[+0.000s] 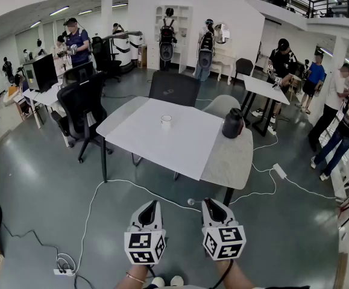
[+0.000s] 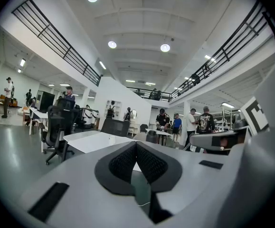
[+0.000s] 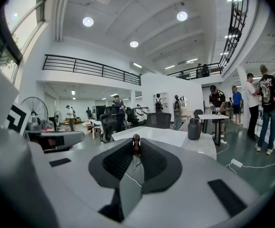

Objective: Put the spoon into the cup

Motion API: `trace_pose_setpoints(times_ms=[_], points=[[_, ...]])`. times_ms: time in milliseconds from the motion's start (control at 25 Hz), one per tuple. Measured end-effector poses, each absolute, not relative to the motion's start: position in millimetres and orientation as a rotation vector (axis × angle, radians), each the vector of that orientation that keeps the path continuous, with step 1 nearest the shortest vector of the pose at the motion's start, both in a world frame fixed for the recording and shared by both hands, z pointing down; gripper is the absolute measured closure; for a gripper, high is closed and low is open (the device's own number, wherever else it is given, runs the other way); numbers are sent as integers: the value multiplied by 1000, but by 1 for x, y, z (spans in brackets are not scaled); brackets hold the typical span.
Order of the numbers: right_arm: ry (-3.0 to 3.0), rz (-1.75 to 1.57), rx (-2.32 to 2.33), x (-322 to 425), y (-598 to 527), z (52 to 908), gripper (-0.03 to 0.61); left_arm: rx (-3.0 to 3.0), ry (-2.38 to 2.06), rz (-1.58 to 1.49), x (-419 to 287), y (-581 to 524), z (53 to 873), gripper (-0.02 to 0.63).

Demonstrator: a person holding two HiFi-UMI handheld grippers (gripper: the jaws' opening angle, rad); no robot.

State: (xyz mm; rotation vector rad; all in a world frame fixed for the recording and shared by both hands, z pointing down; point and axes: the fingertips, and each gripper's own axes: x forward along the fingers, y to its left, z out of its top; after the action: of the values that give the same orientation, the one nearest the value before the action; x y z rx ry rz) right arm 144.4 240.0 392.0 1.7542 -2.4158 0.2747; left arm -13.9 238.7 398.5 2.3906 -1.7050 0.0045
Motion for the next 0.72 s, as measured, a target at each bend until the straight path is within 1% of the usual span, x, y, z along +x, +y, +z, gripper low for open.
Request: trace_pose_setpoints(times_ms=[440, 720], points=[[-2455, 321, 1716, 147, 230, 398, 511, 2367, -1712, 13, -11, 226, 407, 595], [-2446, 369, 1713, 165, 224, 407, 511, 2347, -1733, 26, -4, 220, 413, 595]])
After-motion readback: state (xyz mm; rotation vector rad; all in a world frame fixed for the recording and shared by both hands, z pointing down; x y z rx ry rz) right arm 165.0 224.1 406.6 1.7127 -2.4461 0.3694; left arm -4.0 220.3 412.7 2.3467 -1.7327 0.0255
